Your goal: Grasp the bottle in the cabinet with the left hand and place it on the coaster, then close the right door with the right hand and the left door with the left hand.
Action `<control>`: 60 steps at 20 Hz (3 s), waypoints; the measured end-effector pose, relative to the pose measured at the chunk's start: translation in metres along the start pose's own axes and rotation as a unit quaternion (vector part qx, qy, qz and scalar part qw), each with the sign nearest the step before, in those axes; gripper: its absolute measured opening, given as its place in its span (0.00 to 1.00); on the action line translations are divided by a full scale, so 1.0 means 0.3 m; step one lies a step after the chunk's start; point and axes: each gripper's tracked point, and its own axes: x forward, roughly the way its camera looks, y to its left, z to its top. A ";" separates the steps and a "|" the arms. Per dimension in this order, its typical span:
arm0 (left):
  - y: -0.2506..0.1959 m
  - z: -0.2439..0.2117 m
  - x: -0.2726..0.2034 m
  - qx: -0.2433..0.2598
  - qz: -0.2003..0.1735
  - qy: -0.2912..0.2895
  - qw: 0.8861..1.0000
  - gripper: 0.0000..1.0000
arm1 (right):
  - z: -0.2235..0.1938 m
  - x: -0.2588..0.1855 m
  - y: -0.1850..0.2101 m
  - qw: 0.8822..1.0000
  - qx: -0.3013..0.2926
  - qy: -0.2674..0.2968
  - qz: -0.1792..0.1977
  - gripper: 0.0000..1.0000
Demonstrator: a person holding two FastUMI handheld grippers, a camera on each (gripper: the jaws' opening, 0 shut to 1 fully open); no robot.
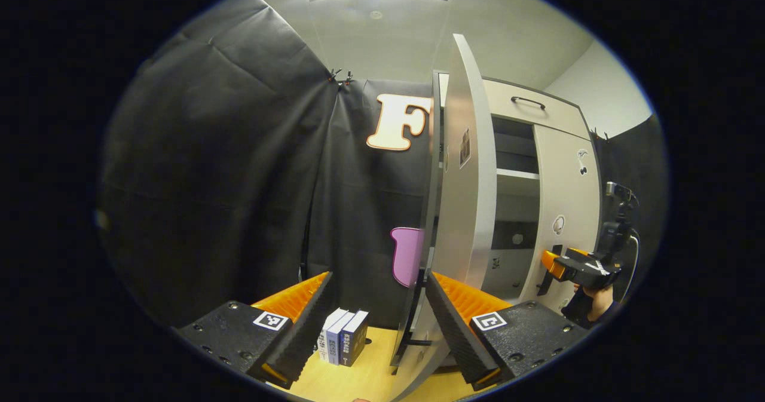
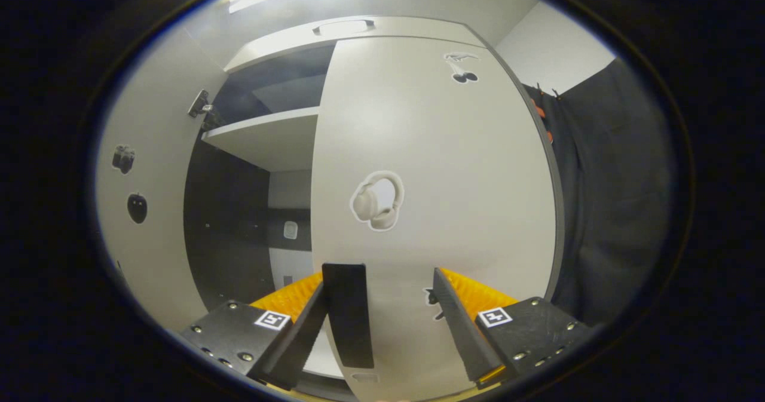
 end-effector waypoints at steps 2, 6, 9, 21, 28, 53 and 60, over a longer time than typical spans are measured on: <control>-0.006 -0.001 0.010 -0.003 -0.015 0.001 1.000 0.95 | -0.001 0.000 -0.002 1.000 0.005 0.002 0.000 0.99; -0.035 -0.012 0.025 -0.026 -0.064 0.015 0.998 0.93 | 0.004 -0.015 0.007 0.999 0.031 0.013 0.028 1.00; -0.099 -0.027 0.034 -0.045 -0.099 0.022 0.994 0.92 | 0.021 -0.052 0.004 0.998 0.050 0.013 0.042 1.00; -0.385 -0.068 0.055 -0.058 -0.200 0.037 0.977 0.87 | 0.126 -0.173 -0.244 0.998 0.048 -0.024 -0.013 1.00; -0.495 -0.098 0.102 -0.066 -0.225 0.045 0.971 0.98 | 0.130 -0.244 -0.376 0.998 0.033 -0.021 -0.039 1.00; -0.832 -0.204 0.370 -0.009 -0.261 0.047 0.964 1.00 | 0.149 -0.469 -0.743 0.995 -0.024 -0.005 -0.099 1.00; -0.865 -0.229 0.422 0.004 -0.250 0.048 0.967 1.00 | 0.138 -0.488 -0.762 0.995 -0.027 0.000 -0.095 1.00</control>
